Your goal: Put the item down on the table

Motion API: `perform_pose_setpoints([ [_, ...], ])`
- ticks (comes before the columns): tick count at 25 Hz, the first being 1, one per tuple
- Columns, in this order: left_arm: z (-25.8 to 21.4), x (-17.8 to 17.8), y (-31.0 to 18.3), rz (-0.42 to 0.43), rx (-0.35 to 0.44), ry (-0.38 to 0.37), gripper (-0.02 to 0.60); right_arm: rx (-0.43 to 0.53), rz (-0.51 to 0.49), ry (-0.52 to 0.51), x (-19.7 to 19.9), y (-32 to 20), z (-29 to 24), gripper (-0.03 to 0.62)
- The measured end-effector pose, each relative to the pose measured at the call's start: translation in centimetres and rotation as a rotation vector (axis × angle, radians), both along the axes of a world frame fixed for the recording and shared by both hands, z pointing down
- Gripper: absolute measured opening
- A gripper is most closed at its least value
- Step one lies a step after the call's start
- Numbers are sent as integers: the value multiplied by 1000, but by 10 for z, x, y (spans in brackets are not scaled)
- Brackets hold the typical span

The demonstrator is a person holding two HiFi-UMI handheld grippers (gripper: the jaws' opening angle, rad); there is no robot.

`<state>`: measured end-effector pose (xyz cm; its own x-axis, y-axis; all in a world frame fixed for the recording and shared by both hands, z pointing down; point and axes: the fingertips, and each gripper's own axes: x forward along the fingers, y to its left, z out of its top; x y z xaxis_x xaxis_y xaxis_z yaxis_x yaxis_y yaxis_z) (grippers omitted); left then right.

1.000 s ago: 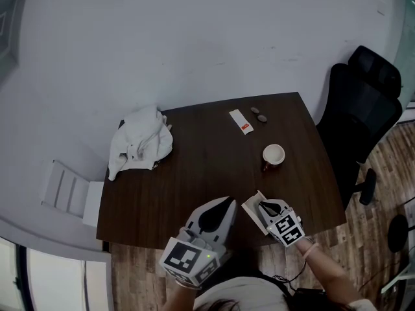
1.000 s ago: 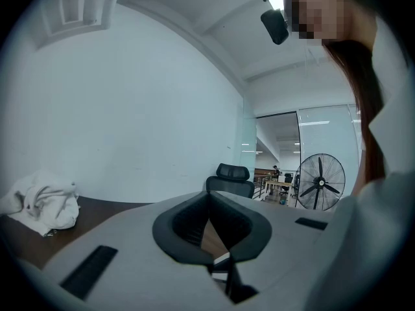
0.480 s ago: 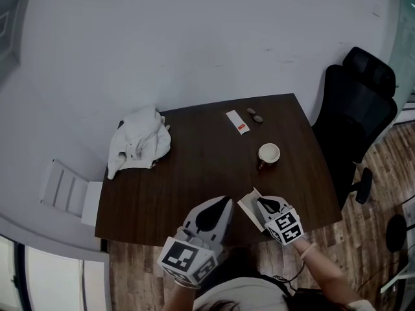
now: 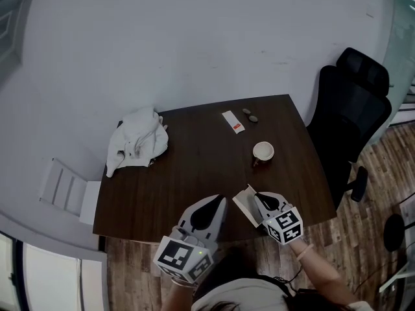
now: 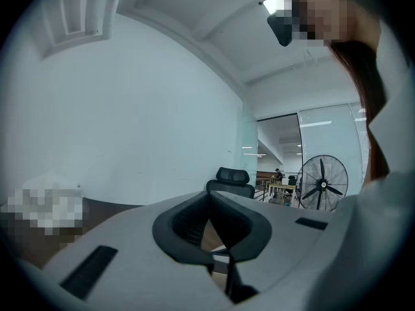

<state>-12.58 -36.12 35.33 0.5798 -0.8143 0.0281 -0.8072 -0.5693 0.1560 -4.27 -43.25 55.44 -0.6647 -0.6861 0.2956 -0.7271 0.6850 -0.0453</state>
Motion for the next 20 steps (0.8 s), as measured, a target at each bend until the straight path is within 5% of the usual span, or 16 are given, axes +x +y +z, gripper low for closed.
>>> perform_pose_setpoints([
  [20, -11, 36, 61, -16, 28, 3, 18, 123, 85, -108, 42, 62, -80, 8],
])
